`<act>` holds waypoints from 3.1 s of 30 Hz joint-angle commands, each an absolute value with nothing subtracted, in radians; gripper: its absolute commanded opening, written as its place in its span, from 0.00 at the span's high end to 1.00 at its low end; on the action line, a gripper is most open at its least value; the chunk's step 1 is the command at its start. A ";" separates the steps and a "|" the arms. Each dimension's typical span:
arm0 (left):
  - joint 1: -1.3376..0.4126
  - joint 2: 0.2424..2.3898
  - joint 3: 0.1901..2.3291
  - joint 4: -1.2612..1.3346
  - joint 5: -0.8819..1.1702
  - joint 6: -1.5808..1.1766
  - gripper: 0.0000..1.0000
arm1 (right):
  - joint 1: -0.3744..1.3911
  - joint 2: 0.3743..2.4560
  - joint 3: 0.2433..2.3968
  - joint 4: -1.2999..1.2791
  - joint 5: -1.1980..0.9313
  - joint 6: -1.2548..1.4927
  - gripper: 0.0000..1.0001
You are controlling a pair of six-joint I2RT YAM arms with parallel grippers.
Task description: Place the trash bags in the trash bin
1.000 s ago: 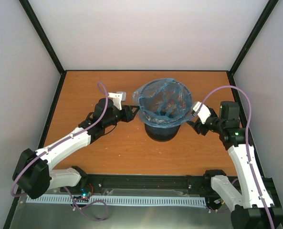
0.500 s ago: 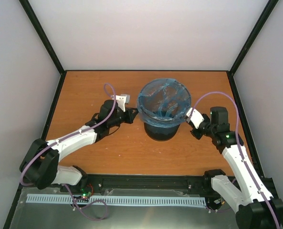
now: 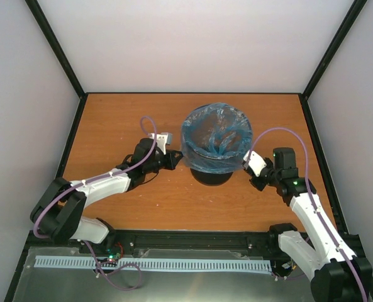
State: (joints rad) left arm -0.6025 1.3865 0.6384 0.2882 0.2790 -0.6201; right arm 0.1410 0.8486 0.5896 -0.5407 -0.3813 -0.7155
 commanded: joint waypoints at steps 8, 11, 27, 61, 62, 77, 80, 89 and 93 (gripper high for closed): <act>-0.607 1.333 0.616 0.278 0.288 -0.603 0.64 | 0.147 0.769 0.628 -0.594 -0.428 -0.712 0.61; -0.607 1.305 0.605 0.251 0.278 -0.597 0.44 | 0.147 0.732 0.635 -0.621 -0.441 -0.707 0.50; -0.606 1.035 0.719 -0.180 0.176 -0.568 0.15 | 0.147 0.665 0.886 -0.860 -0.504 -0.599 0.29; -0.598 1.852 1.796 -0.544 0.171 -0.210 0.17 | 0.147 0.816 0.975 -0.858 -0.553 -0.429 0.26; -0.598 1.859 1.792 -0.542 0.171 -0.218 0.18 | 0.147 0.815 0.971 -0.854 -0.551 -0.431 0.25; -0.598 1.524 1.624 -0.449 0.177 -0.258 0.07 | 0.147 0.990 1.339 -0.964 -0.561 -0.436 0.26; -0.598 1.447 1.517 -0.419 0.131 -0.254 0.06 | 0.175 1.169 1.496 -1.066 -0.561 -0.477 0.32; -0.592 1.404 1.424 -0.413 -0.119 -0.156 0.08 | 0.370 1.661 1.896 -1.457 -0.400 -0.586 0.97; -0.563 1.381 1.372 -0.373 -0.028 -0.189 0.08 | 0.411 1.731 1.843 -1.440 -0.308 -0.571 0.97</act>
